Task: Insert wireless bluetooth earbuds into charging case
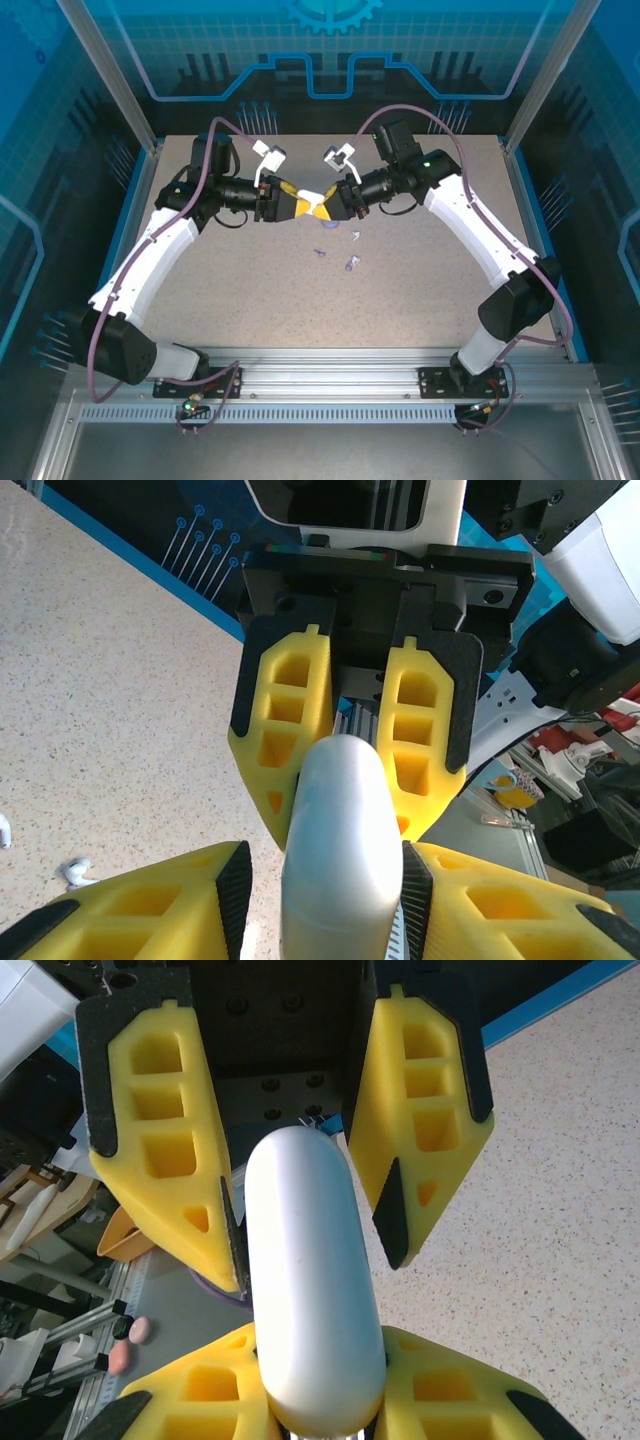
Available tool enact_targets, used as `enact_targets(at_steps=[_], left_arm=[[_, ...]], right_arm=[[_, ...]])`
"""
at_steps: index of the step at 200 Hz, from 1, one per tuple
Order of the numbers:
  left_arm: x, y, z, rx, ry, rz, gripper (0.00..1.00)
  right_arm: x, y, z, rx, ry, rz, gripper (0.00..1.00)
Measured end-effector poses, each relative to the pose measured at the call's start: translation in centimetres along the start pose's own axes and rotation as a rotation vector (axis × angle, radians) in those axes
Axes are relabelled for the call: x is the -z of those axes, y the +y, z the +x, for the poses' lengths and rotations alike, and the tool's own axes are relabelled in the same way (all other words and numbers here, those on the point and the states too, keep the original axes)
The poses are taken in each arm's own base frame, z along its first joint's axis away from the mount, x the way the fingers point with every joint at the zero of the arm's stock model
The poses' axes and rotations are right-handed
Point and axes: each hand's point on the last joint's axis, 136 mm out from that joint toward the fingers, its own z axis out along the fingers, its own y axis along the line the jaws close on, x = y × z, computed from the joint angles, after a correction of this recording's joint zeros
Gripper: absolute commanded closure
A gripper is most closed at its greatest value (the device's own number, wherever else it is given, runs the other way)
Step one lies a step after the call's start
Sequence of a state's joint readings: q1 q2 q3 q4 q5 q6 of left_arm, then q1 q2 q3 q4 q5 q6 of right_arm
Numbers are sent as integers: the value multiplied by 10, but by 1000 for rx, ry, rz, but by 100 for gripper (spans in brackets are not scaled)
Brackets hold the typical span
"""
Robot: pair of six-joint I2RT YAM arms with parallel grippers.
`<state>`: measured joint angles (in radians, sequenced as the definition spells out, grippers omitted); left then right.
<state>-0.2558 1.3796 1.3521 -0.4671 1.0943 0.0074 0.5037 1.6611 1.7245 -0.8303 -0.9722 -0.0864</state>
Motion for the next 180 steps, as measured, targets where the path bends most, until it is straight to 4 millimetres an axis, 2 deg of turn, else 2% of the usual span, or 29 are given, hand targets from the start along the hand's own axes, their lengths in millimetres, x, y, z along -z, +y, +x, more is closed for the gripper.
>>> enact_targets(at_steps=[87, 131, 180], left_arm=[[-1, -1, 2, -2, 6, 5, 58], [-1, 0, 4, 0, 12, 5, 55], [-1, 0, 4, 0, 12, 5, 59]], right_arm=[[-2, -3, -1, -11, 3, 0, 79], [-2, -4, -3, -14, 0, 7, 79], [-2, -5, -4, -16, -2, 14, 79]])
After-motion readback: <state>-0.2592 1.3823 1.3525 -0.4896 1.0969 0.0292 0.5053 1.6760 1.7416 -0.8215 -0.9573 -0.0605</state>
